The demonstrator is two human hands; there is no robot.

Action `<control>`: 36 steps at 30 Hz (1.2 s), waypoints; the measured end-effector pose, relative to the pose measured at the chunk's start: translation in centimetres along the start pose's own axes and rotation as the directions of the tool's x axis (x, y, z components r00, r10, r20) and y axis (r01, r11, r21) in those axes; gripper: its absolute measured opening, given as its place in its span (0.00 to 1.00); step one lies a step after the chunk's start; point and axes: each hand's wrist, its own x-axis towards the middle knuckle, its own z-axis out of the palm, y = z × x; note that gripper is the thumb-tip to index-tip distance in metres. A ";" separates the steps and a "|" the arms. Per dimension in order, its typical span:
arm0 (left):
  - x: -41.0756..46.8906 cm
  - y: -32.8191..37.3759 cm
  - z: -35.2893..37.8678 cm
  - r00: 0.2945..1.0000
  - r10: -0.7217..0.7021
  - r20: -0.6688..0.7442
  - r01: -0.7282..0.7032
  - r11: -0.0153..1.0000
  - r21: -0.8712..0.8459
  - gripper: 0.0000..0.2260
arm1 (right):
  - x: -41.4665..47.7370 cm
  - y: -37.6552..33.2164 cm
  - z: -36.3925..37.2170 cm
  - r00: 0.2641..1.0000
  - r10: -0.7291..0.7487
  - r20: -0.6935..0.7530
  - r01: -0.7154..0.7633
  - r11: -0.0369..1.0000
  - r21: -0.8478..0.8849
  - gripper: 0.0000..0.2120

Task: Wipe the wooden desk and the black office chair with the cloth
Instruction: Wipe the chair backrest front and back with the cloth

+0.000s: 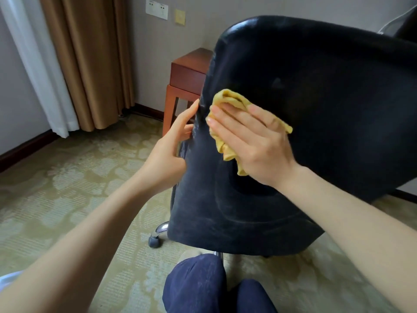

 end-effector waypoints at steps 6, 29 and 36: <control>0.3 -0.7 0.6 0.999 0.041 -0.013 -0.041 0.999 0.024 0.44 | -2.4 -2.4 2.8 0.998 0.022 0.050 -0.020 0.999 -0.047 0.18; -0.6 -1.4 4.0 0.995 0.069 -0.073 -0.073 0.996 -0.050 0.43 | -6.4 3.7 -5.7 0.996 0.065 0.058 -0.064 0.998 -0.025 0.17; -0.9 -1.6 3.9 0.997 0.050 -0.056 -0.052 0.998 -0.032 0.43 | 0.9 4.1 -6.3 0.969 0.098 -0.225 -0.130 0.982 -0.133 0.13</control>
